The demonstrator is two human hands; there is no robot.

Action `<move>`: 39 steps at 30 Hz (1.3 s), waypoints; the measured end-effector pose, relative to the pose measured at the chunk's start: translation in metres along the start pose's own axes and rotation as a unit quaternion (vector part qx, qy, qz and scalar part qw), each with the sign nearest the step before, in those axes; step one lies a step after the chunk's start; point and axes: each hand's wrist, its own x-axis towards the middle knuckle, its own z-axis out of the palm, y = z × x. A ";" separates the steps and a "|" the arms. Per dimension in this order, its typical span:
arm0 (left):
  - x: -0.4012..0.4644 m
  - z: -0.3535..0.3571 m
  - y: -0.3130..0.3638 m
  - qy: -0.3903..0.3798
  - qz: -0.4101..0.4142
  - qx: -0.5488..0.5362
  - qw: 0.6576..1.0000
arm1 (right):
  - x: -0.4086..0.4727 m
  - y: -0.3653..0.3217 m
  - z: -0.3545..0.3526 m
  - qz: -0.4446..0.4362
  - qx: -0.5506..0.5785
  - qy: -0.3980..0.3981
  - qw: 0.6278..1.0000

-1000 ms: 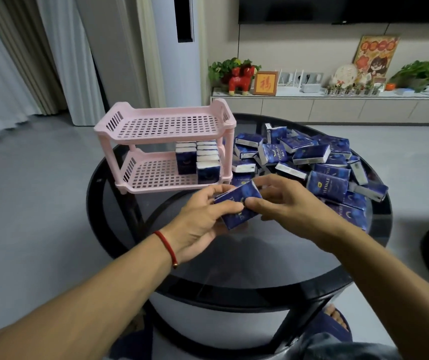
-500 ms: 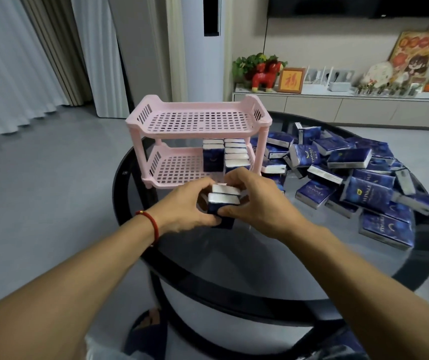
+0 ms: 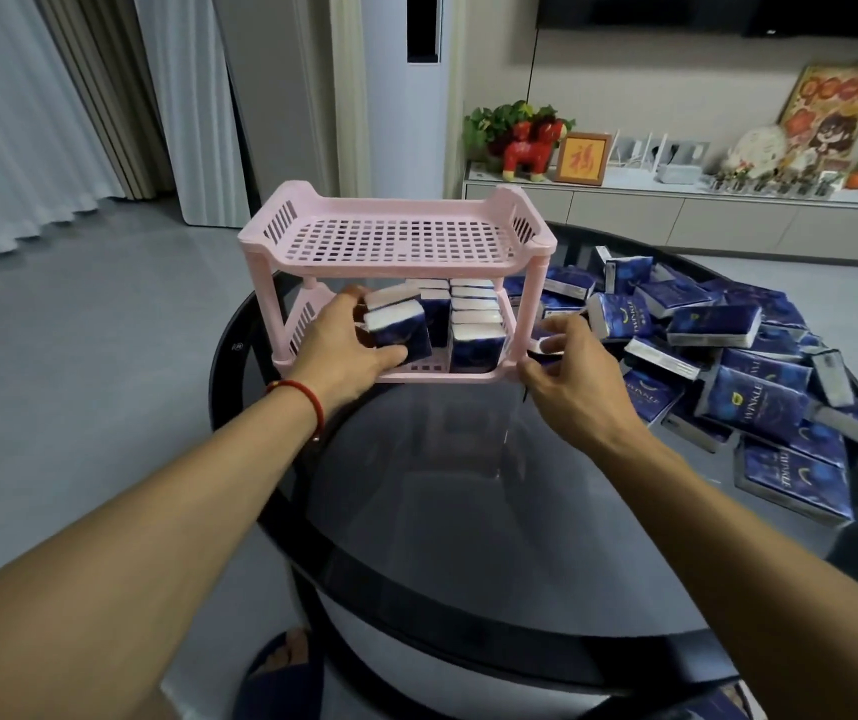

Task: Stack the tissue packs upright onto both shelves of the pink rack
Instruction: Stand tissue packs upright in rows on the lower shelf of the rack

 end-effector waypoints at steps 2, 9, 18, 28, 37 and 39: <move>0.009 0.007 0.000 -0.003 -0.017 0.012 1.000 | 0.004 -0.001 0.003 -0.004 -0.002 -0.012 1.000; 0.029 0.028 -0.008 -0.067 -0.034 0.071 0.995 | 0.013 0.002 0.007 -0.003 -0.013 -0.008 1.000; 0.024 0.034 -0.007 -0.063 0.012 0.086 0.994 | 0.015 0.003 0.008 -0.008 -0.017 0.000 1.000; 0.030 0.049 -0.003 -0.057 0.001 0.131 0.990 | 0.018 0.006 0.006 -0.015 -0.012 0.007 1.000; 0.027 0.047 -0.003 -0.077 -0.015 0.080 0.994 | 0.016 0.005 0.007 -0.028 -0.006 -0.008 1.000; 0.028 0.045 -0.004 -0.088 -0.021 0.068 0.994 | 0.016 0.000 0.008 -0.015 0.048 -0.024 0.998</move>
